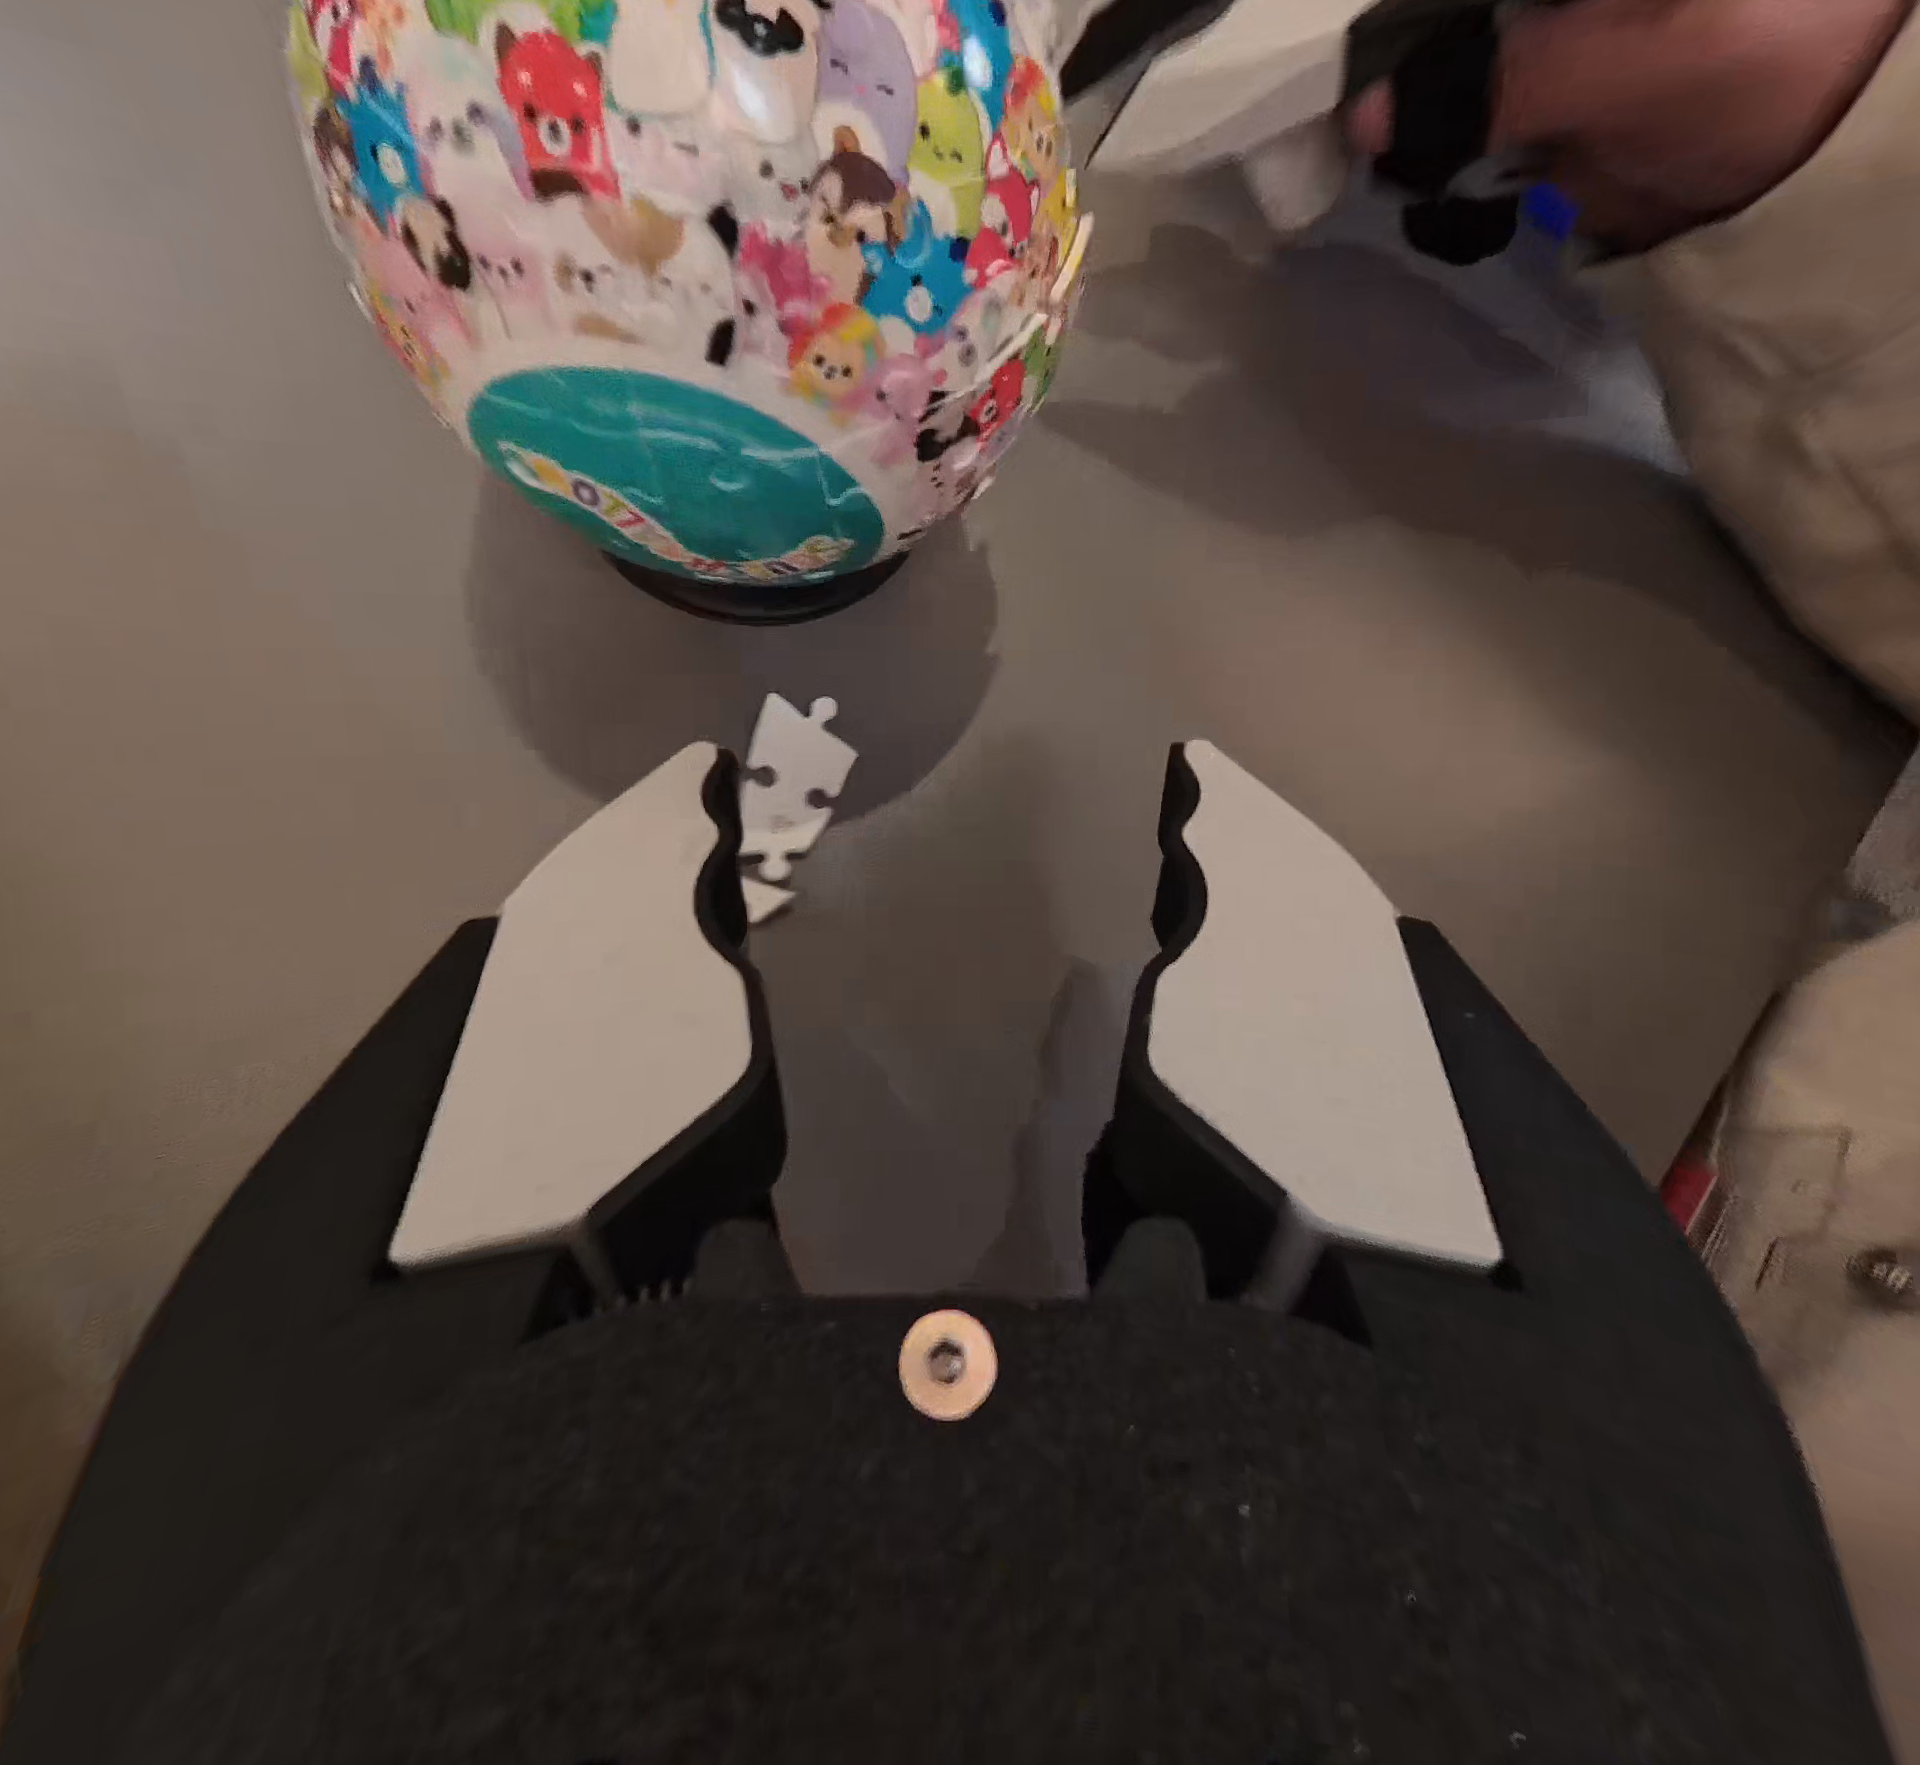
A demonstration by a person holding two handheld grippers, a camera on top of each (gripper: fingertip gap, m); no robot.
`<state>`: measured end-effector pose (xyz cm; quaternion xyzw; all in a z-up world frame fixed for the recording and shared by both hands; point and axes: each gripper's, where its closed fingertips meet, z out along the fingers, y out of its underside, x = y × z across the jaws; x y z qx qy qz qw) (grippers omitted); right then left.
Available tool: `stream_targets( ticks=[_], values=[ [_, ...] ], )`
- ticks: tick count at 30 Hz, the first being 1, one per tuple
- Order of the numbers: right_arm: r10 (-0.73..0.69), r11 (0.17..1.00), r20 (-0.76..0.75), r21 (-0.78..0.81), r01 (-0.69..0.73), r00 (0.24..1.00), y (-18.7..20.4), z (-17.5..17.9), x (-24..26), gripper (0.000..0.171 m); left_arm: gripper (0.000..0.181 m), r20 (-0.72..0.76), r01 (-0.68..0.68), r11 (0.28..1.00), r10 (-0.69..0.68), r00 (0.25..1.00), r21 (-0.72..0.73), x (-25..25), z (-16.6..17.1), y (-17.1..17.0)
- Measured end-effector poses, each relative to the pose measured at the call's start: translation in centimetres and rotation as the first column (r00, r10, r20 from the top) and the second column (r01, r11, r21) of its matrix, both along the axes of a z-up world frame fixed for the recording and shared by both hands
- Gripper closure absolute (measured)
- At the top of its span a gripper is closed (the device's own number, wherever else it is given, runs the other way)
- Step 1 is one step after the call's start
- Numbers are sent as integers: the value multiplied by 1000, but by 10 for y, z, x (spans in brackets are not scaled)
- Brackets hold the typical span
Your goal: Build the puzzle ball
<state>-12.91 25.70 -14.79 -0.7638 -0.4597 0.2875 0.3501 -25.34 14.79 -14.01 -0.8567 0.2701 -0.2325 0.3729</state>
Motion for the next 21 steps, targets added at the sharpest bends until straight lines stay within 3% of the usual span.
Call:
stream_targets(
  ticks=[2, 4, 8, 11, 21],
  values=[
    [-17, 1000, 139, 9, 16, 990, 4, -21, 8, 146, 110, 101, -53, 998, 48, 994, 46, 12, 3, -6],
    [-37, 999, 187, 10, 36, 982, 2, -29, 6, 149, 111, 161, -103, 989, 85, 983, 105, 23, 8, -12],
    [-93, 996, 89, -2, 94, 992, -2, -28, -11, 160, 116, 152, -171, 953, 135, 979, 251, 29, 16, -19],
    [-79, 995, 147, -53, 87, 986, -5, -41, -13, 160, 118, 136, -191, 926, 154, 979, 325, 23, 19, -18],
    [-123, 992, 225, 49, 115, 967, 9, -47, -16, 166, 118, 185, -212, 924, 160, 970, 317, 16, 21, -11]
  ],
)
